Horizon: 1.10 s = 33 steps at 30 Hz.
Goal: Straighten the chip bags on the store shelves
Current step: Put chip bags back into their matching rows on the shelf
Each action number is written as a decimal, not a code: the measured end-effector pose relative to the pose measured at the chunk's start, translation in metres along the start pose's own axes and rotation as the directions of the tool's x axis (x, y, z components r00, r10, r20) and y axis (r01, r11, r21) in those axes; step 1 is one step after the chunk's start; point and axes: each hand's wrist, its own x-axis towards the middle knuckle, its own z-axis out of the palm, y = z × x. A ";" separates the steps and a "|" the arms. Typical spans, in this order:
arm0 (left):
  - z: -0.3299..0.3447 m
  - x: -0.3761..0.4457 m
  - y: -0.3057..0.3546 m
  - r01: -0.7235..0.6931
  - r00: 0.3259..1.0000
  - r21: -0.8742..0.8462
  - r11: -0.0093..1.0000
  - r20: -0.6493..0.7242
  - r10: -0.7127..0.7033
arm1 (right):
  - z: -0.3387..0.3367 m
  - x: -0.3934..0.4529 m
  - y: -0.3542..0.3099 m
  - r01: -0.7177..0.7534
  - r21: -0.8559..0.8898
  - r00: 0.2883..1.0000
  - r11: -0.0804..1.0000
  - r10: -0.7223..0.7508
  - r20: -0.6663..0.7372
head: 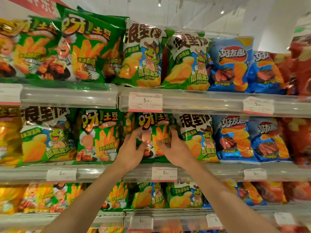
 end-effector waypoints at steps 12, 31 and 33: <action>-0.013 -0.022 0.039 -0.103 0.980 -0.080 0.991 -0.176 0.088 | -0.027 -0.015 -0.002 0.068 0.190 0.995 0.979 -0.052 -0.087; -0.010 -0.118 0.042 -0.043 0.972 -0.061 0.997 -0.235 0.028 | 0.007 -0.086 0.021 0.179 0.380 0.981 0.907 -0.138 -0.133; -0.014 -0.122 0.040 -0.056 0.976 -0.066 0.996 -0.215 0.040 | 0.015 -0.097 0.018 0.151 0.400 0.984 0.904 -0.098 -0.148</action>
